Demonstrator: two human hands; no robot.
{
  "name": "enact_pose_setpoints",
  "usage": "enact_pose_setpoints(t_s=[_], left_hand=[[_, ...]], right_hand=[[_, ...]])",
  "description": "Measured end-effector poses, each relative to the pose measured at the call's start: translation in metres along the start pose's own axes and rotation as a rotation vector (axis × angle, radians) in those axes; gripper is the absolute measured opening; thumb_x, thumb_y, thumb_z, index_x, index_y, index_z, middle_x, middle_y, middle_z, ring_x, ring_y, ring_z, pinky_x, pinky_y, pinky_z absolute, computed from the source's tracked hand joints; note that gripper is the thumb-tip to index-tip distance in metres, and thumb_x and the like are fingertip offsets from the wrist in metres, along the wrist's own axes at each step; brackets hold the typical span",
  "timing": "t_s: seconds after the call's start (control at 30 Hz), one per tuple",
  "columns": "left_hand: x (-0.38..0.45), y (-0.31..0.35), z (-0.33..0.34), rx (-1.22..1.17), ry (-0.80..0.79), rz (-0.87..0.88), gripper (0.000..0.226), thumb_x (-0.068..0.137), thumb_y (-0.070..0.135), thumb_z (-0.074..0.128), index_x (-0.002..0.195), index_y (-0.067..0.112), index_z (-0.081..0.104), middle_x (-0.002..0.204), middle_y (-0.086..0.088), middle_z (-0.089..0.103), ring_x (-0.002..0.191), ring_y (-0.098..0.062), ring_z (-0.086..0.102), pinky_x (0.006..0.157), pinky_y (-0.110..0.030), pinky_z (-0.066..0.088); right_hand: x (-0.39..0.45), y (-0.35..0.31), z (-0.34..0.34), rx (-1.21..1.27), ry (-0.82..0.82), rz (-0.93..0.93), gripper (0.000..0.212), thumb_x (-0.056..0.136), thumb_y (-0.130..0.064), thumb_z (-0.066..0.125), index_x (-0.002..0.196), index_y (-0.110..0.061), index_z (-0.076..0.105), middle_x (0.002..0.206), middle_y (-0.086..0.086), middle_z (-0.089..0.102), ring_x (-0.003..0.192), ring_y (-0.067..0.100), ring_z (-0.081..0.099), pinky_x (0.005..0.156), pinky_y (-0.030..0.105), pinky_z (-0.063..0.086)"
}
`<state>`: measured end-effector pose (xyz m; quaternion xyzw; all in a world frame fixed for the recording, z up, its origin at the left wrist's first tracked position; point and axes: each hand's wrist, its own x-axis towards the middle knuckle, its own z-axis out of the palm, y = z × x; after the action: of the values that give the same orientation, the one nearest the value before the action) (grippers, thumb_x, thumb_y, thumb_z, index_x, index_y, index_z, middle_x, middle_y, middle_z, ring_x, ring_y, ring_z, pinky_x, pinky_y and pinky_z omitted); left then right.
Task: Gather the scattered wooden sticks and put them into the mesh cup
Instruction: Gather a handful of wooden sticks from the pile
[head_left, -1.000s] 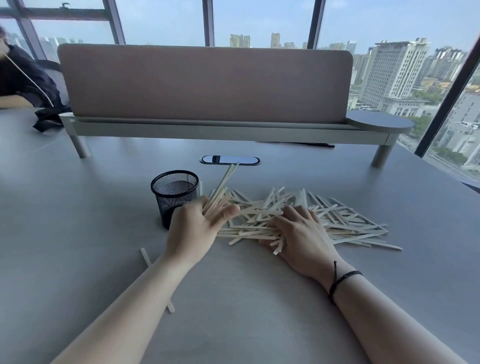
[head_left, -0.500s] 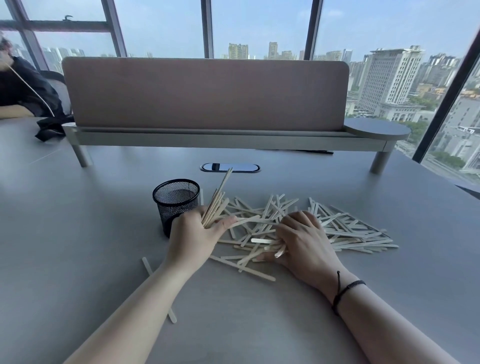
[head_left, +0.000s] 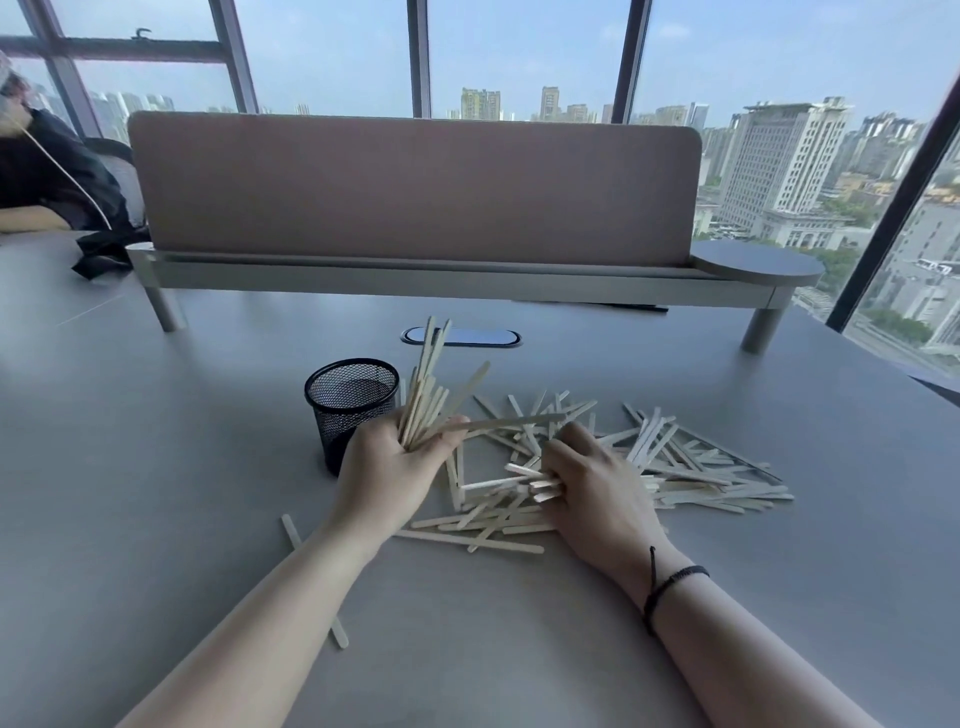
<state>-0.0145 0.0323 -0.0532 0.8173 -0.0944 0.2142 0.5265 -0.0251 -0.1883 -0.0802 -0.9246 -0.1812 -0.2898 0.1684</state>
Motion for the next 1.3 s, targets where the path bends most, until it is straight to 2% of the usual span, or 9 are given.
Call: enact_pose_setpoints(t_s=[0.1,0.2,0.33,0.5,0.63,0.73,1.07,1.17,1.3], left_hand=[[-0.001,-0.002,0.004,-0.141,-0.035,-0.124,0.036,0.087,0.039,0.073,0.085,0.003,0.07,0.043,0.008,0.036,0.042,-0.01,0.031,0.048,-0.025,0.027],[-0.003,-0.001,0.005,-0.308,-0.066,-0.238,0.025,0.081,0.039,0.069,0.076,0.014,0.072,0.042,0.011,0.031,0.038,-0.01,0.025,0.051,-0.023,0.022],[-0.003,0.003,0.002,-0.346,-0.09,-0.318,0.046,0.085,0.043,0.071,0.056,0.014,0.05,0.042,0.007,0.026,0.035,-0.012,0.021,0.046,-0.019,0.022],[-0.002,0.008,0.004,-0.48,-0.087,-0.429,0.046,0.095,0.027,0.067,0.059,0.014,0.042,0.037,0.008,0.029,0.032,-0.005,0.02,0.038,-0.016,0.018],[0.002,0.003,0.001,-0.522,-0.064,-0.45,0.035,0.091,0.027,0.072,0.065,0.011,0.054,0.052,0.003,0.021,0.039,-0.009,0.016,0.043,-0.019,0.012],[0.001,0.002,0.0,-0.524,-0.071,-0.465,0.031,0.092,0.028,0.07,0.072,0.007,0.058,0.051,0.004,0.02,0.039,-0.009,0.016,0.043,-0.018,0.012],[-0.004,0.015,0.002,-0.546,-0.133,-0.468,0.057,0.093,0.036,0.066,0.053,0.019,0.03,0.043,0.002,0.018,0.042,-0.013,0.015,0.049,-0.029,0.011],[-0.004,0.016,0.003,-0.614,-0.175,-0.518,0.057,0.089,0.04,0.068,0.053,0.019,0.029,0.047,-0.002,0.019,0.042,-0.015,0.019,0.047,-0.026,0.015],[-0.008,0.021,0.005,-0.647,-0.27,-0.501,0.056,0.078,0.045,0.07,0.049,0.018,0.031,0.047,-0.003,0.024,0.041,-0.016,0.023,0.046,-0.025,0.019]], right_hand=[[0.003,-0.004,0.001,-0.022,-0.059,-0.016,0.018,0.068,-0.021,0.063,0.072,-0.021,0.045,0.076,0.0,0.057,0.06,0.033,0.056,0.046,0.032,0.037],[0.007,-0.007,0.0,-0.012,-0.033,0.023,0.02,0.063,-0.02,0.06,0.071,-0.022,0.041,0.06,0.001,0.058,0.055,0.034,0.055,0.045,0.03,0.033],[0.011,-0.011,-0.006,0.048,0.067,0.069,0.015,0.07,-0.027,0.056,0.078,-0.023,0.044,0.054,0.001,0.054,0.052,0.033,0.054,0.044,0.031,0.037],[0.014,-0.01,-0.021,0.2,0.188,0.113,0.062,0.066,-0.078,0.064,0.066,-0.018,0.049,0.047,-0.009,0.029,0.051,0.017,0.027,0.045,0.03,0.03],[0.012,-0.005,-0.03,0.256,0.182,0.191,0.065,0.063,-0.059,0.08,0.055,-0.021,0.028,0.047,-0.001,0.028,0.052,0.018,0.022,0.045,0.03,0.022],[0.009,-0.001,-0.03,0.342,0.172,0.227,0.036,0.071,-0.043,0.063,0.054,-0.018,0.044,0.047,0.0,0.045,0.043,0.015,0.031,0.043,0.029,0.033],[0.016,-0.037,-0.076,0.957,0.369,0.335,0.062,0.093,-0.05,0.052,0.049,-0.009,0.036,0.043,0.01,0.026,0.041,0.024,0.022,0.043,0.034,0.018],[0.02,-0.036,-0.076,1.182,0.317,0.442,0.059,0.094,-0.043,0.052,0.041,-0.021,0.04,0.04,-0.006,0.028,0.039,0.015,0.023,0.047,0.028,0.021],[0.02,-0.034,-0.059,1.331,0.195,0.599,0.052,0.086,-0.045,0.061,0.048,-0.022,0.033,0.049,0.003,0.022,0.044,0.013,0.018,0.049,0.032,0.012]])
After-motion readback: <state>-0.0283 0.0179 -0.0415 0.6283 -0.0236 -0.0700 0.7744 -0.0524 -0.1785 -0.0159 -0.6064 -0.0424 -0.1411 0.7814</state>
